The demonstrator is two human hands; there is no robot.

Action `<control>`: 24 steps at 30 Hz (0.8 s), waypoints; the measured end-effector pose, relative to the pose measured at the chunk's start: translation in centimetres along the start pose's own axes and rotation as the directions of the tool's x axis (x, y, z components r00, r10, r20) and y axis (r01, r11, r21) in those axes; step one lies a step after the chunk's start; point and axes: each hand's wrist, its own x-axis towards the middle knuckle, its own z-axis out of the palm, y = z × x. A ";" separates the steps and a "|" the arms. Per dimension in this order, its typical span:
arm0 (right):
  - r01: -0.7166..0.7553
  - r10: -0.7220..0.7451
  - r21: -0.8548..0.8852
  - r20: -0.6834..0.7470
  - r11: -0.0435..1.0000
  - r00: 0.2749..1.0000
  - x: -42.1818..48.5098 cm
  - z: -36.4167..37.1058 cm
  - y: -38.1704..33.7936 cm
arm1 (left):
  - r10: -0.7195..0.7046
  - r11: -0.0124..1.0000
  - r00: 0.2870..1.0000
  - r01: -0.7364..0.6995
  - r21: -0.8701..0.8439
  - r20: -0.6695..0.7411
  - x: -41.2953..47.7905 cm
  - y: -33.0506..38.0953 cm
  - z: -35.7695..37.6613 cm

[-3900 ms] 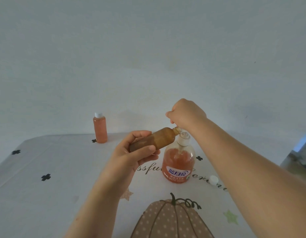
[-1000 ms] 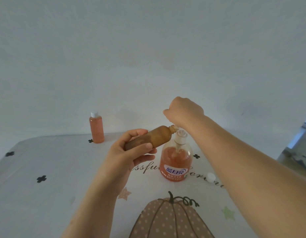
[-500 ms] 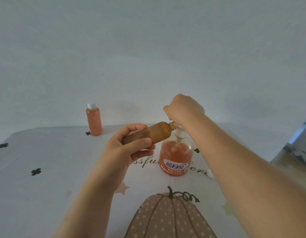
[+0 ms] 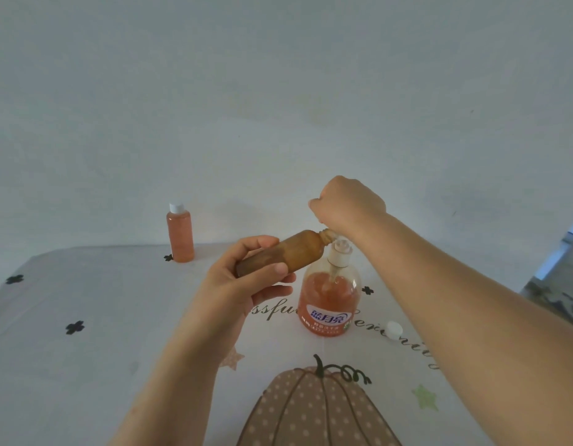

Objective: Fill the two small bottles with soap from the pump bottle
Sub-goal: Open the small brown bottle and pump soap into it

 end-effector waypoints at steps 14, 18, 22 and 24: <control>-0.022 0.021 0.049 0.026 0.999 0.999 0.1 1.3 0.3 | -0.028 1.000 1.000 0.028 -0.007 0.000 0.2 -0.3 -0.3; -0.039 0.037 0.044 0.040 0.998 0.999 0.2 1.8 0.4 | -0.036 0.999 0.999 0.036 0.008 -0.004 0.5 -0.4 -0.7; -0.042 0.040 0.073 0.029 0.996 0.999 0.1 1.7 0.5 | -0.027 0.999 1.000 0.027 0.019 -0.002 0.4 -0.4 -0.6; -0.040 0.038 0.072 0.026 0.997 0.999 -0.1 1.7 0.5 | -0.023 1.000 1.000 0.023 0.021 0.001 0.3 -0.4 -0.6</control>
